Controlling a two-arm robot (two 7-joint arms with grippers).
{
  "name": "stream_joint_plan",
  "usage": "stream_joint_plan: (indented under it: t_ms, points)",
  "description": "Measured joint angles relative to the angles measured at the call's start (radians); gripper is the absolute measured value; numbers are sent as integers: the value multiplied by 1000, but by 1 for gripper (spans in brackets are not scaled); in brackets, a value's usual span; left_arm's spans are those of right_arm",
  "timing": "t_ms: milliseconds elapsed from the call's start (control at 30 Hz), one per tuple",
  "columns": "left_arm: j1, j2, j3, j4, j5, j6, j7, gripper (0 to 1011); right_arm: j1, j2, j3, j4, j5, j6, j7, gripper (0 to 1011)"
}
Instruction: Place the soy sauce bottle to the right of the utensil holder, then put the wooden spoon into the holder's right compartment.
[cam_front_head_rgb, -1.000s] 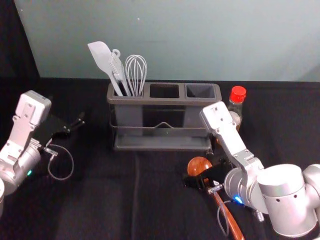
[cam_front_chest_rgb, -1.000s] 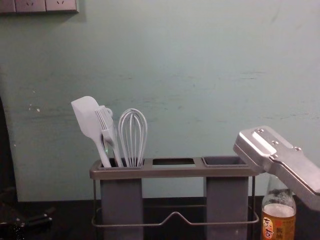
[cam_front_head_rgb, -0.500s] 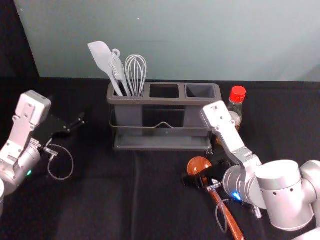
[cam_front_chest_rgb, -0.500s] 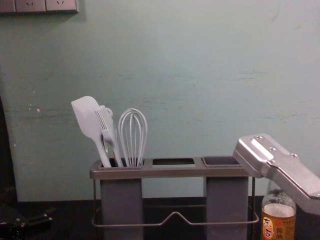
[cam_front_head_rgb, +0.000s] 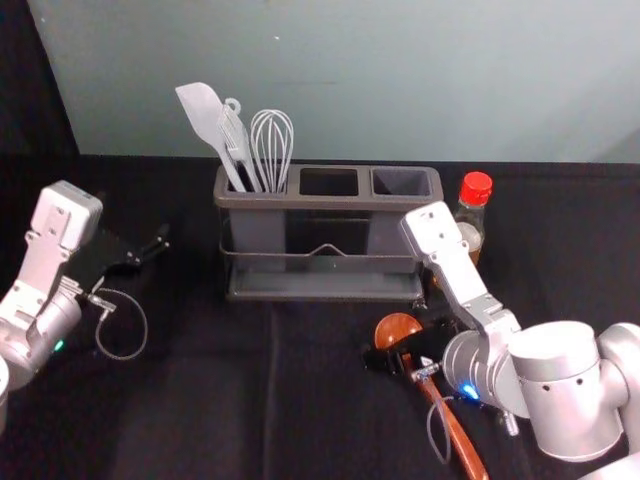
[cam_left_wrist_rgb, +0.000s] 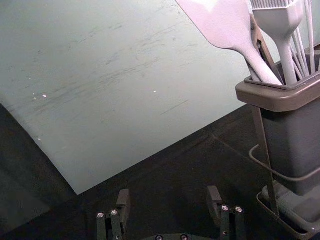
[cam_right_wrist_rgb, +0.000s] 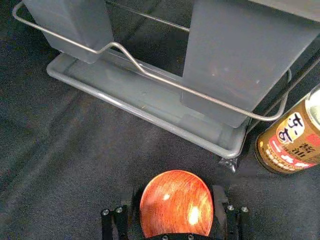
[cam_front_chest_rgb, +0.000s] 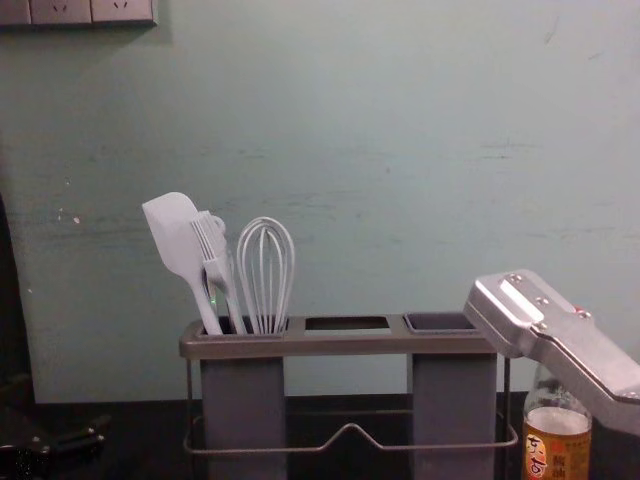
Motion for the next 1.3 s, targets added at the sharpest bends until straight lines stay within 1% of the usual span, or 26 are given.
stream_joint_plan:
  t_ms: [200,233,500,633,700,733,800,833,933,967,1000,1033,1100,1167,1233,1267,1300]
  points:
    - [0,0,0,0,0,0,0,1005,1,-9,8,5,-8,4,7,889]
    - [0,0,0,0,0,0,0,1005,1,-11,11,7,-10,4,10,843]
    - [0,0,0,0,0,0,0,1005,-3,-16,19,9,-22,6,25,838]
    - [0,0,0,0,0,0,0,1005,-13,-2,16,-24,-29,11,44,838]
    - [0,0,0,0,0,0,0,1005,-25,17,12,-61,-30,12,65,838]
    - [0,0,0,0,0,0,0,1005,-33,33,11,-89,-30,12,83,838]
    - [0,0,0,0,0,0,0,1005,-43,54,10,-120,-29,11,105,838]
    - [0,0,0,0,0,0,0,1005,-53,79,10,-152,-28,8,132,838]
    - [0,0,0,0,0,0,0,1005,-69,116,12,-192,-21,-6,173,838]
    - [0,0,0,0,0,0,0,1005,-80,141,14,-217,-18,-19,196,838]
    - [0,0,0,0,0,0,0,1005,-80,141,14,-217,-18,-19,196,838]
    - [0,0,0,0,0,0,0,1005,-91,171,16,-242,-13,-35,223,838]
    - [0,0,0,0,0,0,0,1005,-101,200,19,-264,-8,-52,246,838]
    - [0,0,0,0,0,0,0,1005,-125,261,25,-303,8,-99,288,838]
    - [0,0,0,0,0,0,0,1005,-139,292,32,-318,19,-133,308,838]
    - [0,0,0,0,0,0,0,1005,-155,318,42,-330,30,-170,322,838]
    - [0,0,0,0,0,0,0,1005,-155,318,42,-330,30,-170,322,838]
